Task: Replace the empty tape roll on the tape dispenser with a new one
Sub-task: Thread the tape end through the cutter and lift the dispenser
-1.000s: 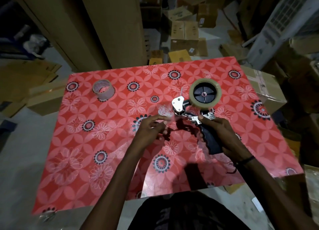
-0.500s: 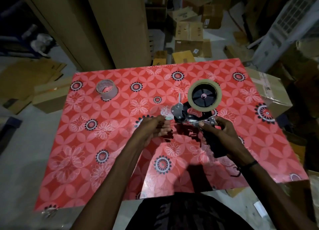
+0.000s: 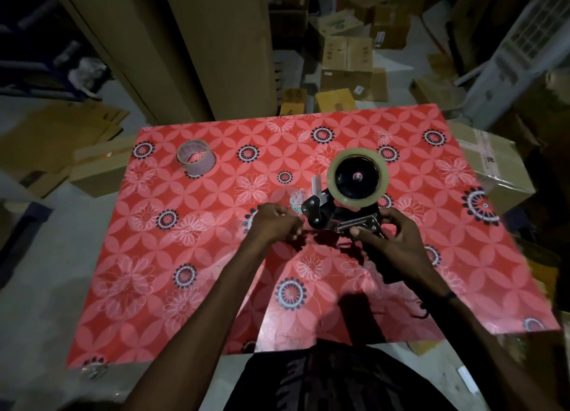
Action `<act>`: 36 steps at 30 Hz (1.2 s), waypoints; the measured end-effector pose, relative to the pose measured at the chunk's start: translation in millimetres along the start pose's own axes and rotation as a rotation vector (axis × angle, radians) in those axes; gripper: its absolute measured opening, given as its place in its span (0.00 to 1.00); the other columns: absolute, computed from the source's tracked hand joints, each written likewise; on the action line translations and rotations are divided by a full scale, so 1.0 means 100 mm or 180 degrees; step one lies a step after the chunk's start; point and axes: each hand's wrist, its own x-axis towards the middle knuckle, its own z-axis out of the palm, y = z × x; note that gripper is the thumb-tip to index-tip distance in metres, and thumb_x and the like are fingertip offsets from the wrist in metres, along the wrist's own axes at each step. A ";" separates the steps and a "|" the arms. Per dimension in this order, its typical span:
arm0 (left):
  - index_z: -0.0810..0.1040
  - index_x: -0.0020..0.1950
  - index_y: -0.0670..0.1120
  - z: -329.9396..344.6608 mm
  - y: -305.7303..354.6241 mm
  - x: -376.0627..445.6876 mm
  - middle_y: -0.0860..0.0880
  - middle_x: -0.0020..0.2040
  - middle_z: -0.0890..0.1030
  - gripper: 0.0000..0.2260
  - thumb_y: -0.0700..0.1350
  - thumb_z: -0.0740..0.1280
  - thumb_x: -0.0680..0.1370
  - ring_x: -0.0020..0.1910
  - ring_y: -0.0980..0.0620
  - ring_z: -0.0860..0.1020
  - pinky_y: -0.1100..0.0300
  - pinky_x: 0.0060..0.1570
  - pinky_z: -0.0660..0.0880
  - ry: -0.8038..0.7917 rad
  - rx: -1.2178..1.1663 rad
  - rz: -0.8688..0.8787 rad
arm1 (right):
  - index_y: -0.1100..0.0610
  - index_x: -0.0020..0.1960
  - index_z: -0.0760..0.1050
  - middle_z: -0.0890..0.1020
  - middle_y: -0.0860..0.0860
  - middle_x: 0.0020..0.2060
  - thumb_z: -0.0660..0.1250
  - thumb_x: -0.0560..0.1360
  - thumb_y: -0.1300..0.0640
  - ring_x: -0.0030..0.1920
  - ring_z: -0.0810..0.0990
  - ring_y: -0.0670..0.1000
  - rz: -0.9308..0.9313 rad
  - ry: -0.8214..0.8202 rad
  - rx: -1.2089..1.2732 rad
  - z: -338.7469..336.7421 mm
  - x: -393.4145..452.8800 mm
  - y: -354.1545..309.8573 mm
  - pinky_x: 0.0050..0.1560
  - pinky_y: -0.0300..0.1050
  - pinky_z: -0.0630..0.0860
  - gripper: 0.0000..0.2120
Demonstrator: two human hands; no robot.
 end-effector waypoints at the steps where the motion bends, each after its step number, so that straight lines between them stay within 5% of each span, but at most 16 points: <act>1: 0.81 0.44 0.40 0.03 -0.02 0.02 0.45 0.32 0.84 0.05 0.33 0.76 0.76 0.28 0.51 0.80 0.59 0.33 0.80 0.0056 -0.0025 0.0036 | 0.62 0.64 0.76 0.86 0.58 0.42 0.81 0.73 0.62 0.23 0.80 0.47 -0.0032 0.0042 -0.0090 0.01 0.00 0.03 0.22 0.38 0.74 0.23; 7: 0.74 0.46 0.44 0.13 -0.04 0.12 0.44 0.35 0.83 0.12 0.29 0.70 0.77 0.30 0.50 0.81 0.56 0.30 0.77 0.0298 0.0241 0.0187 | 0.60 0.61 0.78 0.86 0.52 0.54 0.86 0.68 0.57 0.44 0.85 0.36 -0.0359 0.0389 -0.0693 0.01 -0.09 0.24 0.36 0.25 0.77 0.26; 11: 0.73 0.45 0.45 0.16 -0.09 0.14 0.39 0.43 0.83 0.13 0.28 0.69 0.75 0.41 0.44 0.84 0.46 0.44 0.83 0.0323 0.0615 0.0405 | 0.55 0.60 0.78 0.86 0.48 0.54 0.85 0.63 0.44 0.50 0.86 0.40 -0.0588 0.0506 -0.0810 0.01 -0.24 0.33 0.48 0.40 0.84 0.32; 13: 0.73 0.45 0.46 0.07 -0.14 0.19 0.42 0.47 0.83 0.12 0.32 0.73 0.76 0.45 0.46 0.84 0.51 0.40 0.84 0.0445 0.0645 0.0555 | 0.49 0.59 0.78 0.87 0.47 0.54 0.85 0.62 0.35 0.51 0.86 0.50 -0.0585 0.0572 -0.0993 -0.07 -0.30 0.43 0.48 0.47 0.81 0.33; 16: 0.73 0.43 0.45 -0.12 -0.21 0.26 0.38 0.44 0.83 0.13 0.36 0.76 0.76 0.40 0.47 0.81 0.62 0.31 0.75 0.0178 0.0675 0.0731 | 0.44 0.57 0.77 0.87 0.48 0.50 0.82 0.61 0.31 0.43 0.85 0.50 -0.0718 0.0632 -0.0989 -0.23 -0.44 0.56 0.41 0.39 0.77 0.32; 18: 0.75 0.42 0.44 -0.16 -0.26 0.27 0.33 0.44 0.84 0.12 0.36 0.77 0.76 0.37 0.46 0.82 0.57 0.35 0.78 -0.0045 0.0609 0.0857 | 0.48 0.60 0.77 0.85 0.48 0.53 0.81 0.66 0.32 0.50 0.86 0.49 -0.1004 0.0614 -0.1100 -0.28 -0.55 0.63 0.43 0.45 0.83 0.31; 22: 0.79 0.44 0.46 -0.07 -0.39 0.23 0.41 0.40 0.86 0.10 0.39 0.79 0.74 0.38 0.44 0.85 0.49 0.41 0.82 -0.0105 0.0652 0.1039 | 0.53 0.62 0.77 0.83 0.52 0.57 0.84 0.71 0.45 0.53 0.87 0.60 -0.1275 0.0628 -0.0945 -0.31 -0.70 0.81 0.48 0.62 0.86 0.26; 26: 0.80 0.44 0.47 0.02 -0.49 0.16 0.49 0.35 0.84 0.09 0.37 0.78 0.76 0.30 0.56 0.83 0.60 0.34 0.80 -0.0258 0.0687 0.1047 | 0.57 0.59 0.78 0.81 0.52 0.54 0.82 0.70 0.44 0.55 0.84 0.54 -0.1329 0.0826 -0.1179 -0.32 -0.95 0.85 0.51 0.49 0.80 0.26; 28: 0.83 0.44 0.48 0.09 -0.53 0.12 0.53 0.35 0.84 0.07 0.39 0.78 0.76 0.33 0.57 0.83 0.62 0.38 0.80 -0.0319 0.0951 0.1151 | 0.57 0.59 0.76 0.80 0.53 0.52 0.82 0.70 0.46 0.53 0.83 0.50 -0.1300 0.0866 -0.1314 -0.30 -1.09 0.92 0.48 0.44 0.78 0.26; 33: 0.84 0.41 0.49 0.26 -0.66 0.01 0.56 0.34 0.83 0.07 0.39 0.77 0.76 0.31 0.66 0.79 0.71 0.38 0.75 -0.0299 0.1158 0.1328 | 0.56 0.59 0.71 0.77 0.56 0.42 0.84 0.68 0.55 0.31 0.82 0.47 -0.1209 0.0887 -0.1188 -0.14 -1.39 1.03 0.30 0.37 0.73 0.28; 36: 0.85 0.43 0.46 0.31 -0.76 -0.06 0.53 0.38 0.85 0.07 0.36 0.72 0.78 0.36 0.61 0.81 0.63 0.39 0.78 -0.0187 0.1329 0.1675 | 0.57 0.57 0.70 0.80 0.51 0.36 0.84 0.67 0.57 0.29 0.82 0.46 -0.1180 0.0981 -0.1127 -0.04 -1.50 1.04 0.29 0.36 0.72 0.27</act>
